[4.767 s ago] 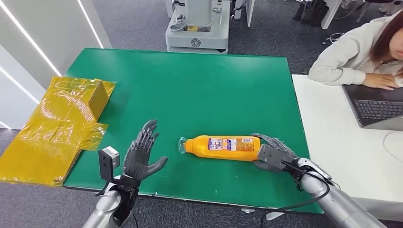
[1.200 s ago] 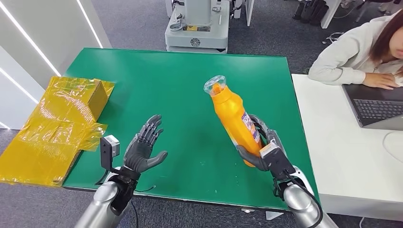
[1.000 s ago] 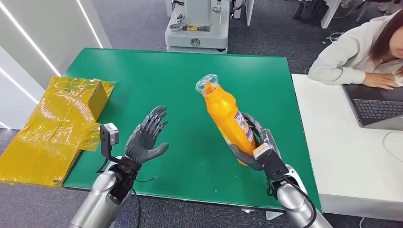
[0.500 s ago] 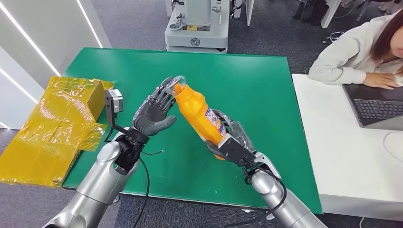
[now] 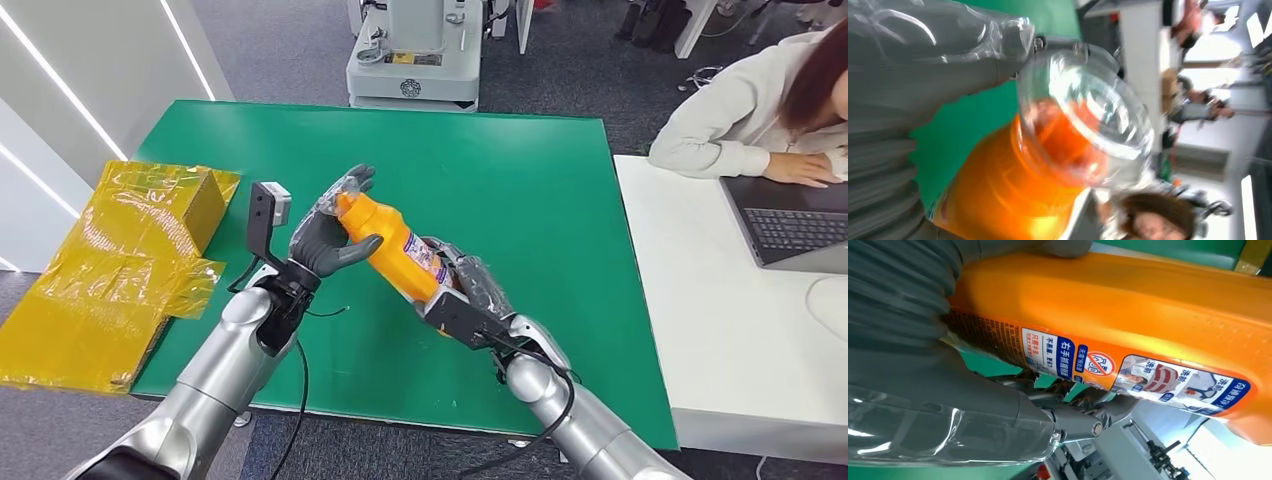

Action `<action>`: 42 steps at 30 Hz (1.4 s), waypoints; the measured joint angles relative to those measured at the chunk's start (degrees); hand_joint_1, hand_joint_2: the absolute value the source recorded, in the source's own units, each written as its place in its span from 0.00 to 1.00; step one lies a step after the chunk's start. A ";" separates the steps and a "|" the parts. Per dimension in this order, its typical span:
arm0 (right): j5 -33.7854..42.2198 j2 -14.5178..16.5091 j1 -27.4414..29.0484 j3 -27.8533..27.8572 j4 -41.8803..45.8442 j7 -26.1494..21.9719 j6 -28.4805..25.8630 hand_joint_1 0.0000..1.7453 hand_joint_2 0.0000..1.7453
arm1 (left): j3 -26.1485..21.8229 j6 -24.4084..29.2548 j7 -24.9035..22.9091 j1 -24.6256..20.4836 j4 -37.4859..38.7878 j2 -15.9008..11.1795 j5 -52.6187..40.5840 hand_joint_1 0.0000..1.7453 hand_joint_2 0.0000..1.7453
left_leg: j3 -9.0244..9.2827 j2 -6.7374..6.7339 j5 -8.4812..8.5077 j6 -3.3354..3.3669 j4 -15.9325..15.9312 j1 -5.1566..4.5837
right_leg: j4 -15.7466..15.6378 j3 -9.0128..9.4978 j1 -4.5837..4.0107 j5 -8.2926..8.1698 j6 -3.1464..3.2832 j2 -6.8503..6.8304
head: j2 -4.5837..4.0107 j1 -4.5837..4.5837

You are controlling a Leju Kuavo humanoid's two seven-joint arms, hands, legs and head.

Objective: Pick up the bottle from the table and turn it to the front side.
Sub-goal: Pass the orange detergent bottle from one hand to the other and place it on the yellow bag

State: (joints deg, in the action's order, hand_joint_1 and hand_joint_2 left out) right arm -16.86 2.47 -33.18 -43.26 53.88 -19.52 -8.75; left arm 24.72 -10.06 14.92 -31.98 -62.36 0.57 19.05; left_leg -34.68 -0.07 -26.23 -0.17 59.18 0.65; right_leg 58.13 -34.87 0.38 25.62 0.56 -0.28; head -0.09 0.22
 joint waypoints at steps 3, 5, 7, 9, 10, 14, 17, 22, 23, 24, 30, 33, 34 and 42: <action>-0.27 0.28 -0.13 -0.13 -0.55 0.08 -0.07 1.00 1.00 | 0.00 -0.84 -0.06 -0.04 0.97 0.19 0.23 0.50 1.00 | 0.00 0.01 0.00 0.00 0.00 0.00 | 0.00 0.00 0.00 0.00 0.00 0.00 | 0.00 -0.01; -0.75 0.37 -0.13 -0.16 -0.75 0.17 -0.09 1.00 1.00 | -0.01 -2.37 -0.43 0.07 1.29 0.19 0.87 1.00 1.00 | -0.01 0.00 0.00 0.00 0.00 0.00 | 0.00 -0.01 0.00 0.00 0.00 0.00 | 0.00 -0.01; -1.10 0.39 -0.13 -0.17 -1.00 0.16 -0.19 1.00 1.00 | -0.01 -3.76 -1.18 0.40 1.32 0.21 1.81 1.00 1.00 | -0.01 0.00 0.00 0.00 0.00 0.00 | 0.00 -0.01 0.00 0.01 0.00 0.00 | 0.00 0.00; -1.28 0.38 -0.11 -0.17 -1.37 0.01 -0.38 1.00 1.00 | 0.00 -4.70 -2.30 0.94 0.95 0.26 3.24 1.00 1.00 | -0.01 0.00 0.00 0.00 0.00 0.00 | 0.00 -0.01 0.00 0.01 0.00 0.00 | 0.00 0.01; -1.41 0.38 -0.09 -0.16 -1.58 -0.15 -0.51 1.00 1.00 | -0.01 -5.18 -3.06 1.26 0.59 0.27 4.41 1.00 1.00 | -0.01 0.00 -0.01 0.00 0.00 0.00 | 0.00 -0.01 0.00 0.01 0.00 0.00 | 0.00 0.01; -1.81 0.37 -0.04 -0.15 -2.31 -0.86 -0.84 1.00 1.00 | -0.08 -6.73 -5.51 2.26 -0.68 0.22 9.66 1.00 1.00 | -0.01 0.00 -0.01 0.00 0.00 0.00 | -0.01 -0.01 0.00 0.01 0.00 0.00 | 0.00 0.01; -1.91 0.37 0.01 -0.15 -2.61 -1.10 -0.91 1.00 1.00 | -0.21 -7.08 -6.13 2.66 -1.01 0.14 11.70 1.00 1.00 | 0.00 0.00 -0.01 0.00 0.00 0.00 | -0.01 -0.01 0.00 0.01 0.00 0.00 | 0.00 0.00; -2.10 0.37 0.26 -0.16 -2.96 -1.20 -0.94 1.00 1.00 | -0.28 -7.62 -6.33 2.82 -1.33 0.12 12.52 1.00 1.00 | -0.01 0.01 -0.01 0.00 0.00 0.00 | 0.00 -0.01 0.00 0.01 0.00 -0.01 | 0.00 0.00; -2.14 0.37 0.32 -0.16 -2.98 -1.25 -0.96 0.80 1.00 | -0.28 -7.70 -6.31 2.82 -1.40 0.15 12.61 1.00 1.00 | -0.01 0.01 -0.01 0.00 0.00 0.00 | 0.00 -0.01 0.00 0.01 0.00 0.00 | 0.00 0.00; -2.15 0.37 0.36 -0.17 -2.99 -1.31 -1.01 0.55 1.00 | -0.28 -7.62 -6.17 2.82 -1.49 0.19 12.58 1.00 1.00 | -0.01 0.00 -0.01 0.00 0.00 0.00 | -0.01 -0.01 0.00 0.01 0.00 0.00 | 0.00 0.00; -0.71 0.26 0.45 0.16 -2.76 -1.50 -1.97 0.00 1.00 | -0.07 -2.34 -3.62 2.81 -2.45 0.25 5.75 1.00 1.00 | 0.00 -0.05 -0.01 -0.01 0.00 0.00 | -0.01 -0.02 0.00 0.00 0.00 0.04 | 0.00 0.01; 0.58 -0.50 1.20 0.92 -1.31 -1.94 -2.31 0.00 1.00 | -0.05 3.72 -1.08 2.65 -2.96 -0.85 -4.74 1.00 1.00 | 0.01 -0.10 -0.01 -0.01 0.00 0.01 | -0.01 -0.05 0.00 0.00 0.00 0.09 | 0.00 -0.01; 0.91 -0.93 1.73 1.29 -0.45 -2.17 -2.46 0.00 1.00 | -0.08 6.19 -0.07 2.47 -3.13 -1.43 -9.58 1.00 1.00 | 0.01 -0.08 -0.01 -0.01 0.01 0.01 | -0.01 -0.05 0.00 0.00 0.00 0.07 | 0.00 0.01; 0.82 -3.84 7.39 5.26 10.06 -2.80 -3.16 0.00 1.00 | -1.01 24.30 1.37 -1.95 -3.60 -5.96 -49.78 1.00 1.00 | -0.01 -0.07 -0.01 -0.02 0.00 0.02 | 0.01 -0.08 -0.01 0.00 0.01 0.08 | 0.01 0.00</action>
State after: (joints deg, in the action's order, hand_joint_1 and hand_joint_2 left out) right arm -16.04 -1.37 -25.79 -38.00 63.94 -22.33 -11.91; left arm 23.71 14.24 16.29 -33.93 -65.96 -5.39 -30.73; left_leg -34.69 -0.15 -26.24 -0.19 59.18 0.67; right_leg 58.14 -34.95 0.37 25.62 0.57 -0.21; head -0.08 0.22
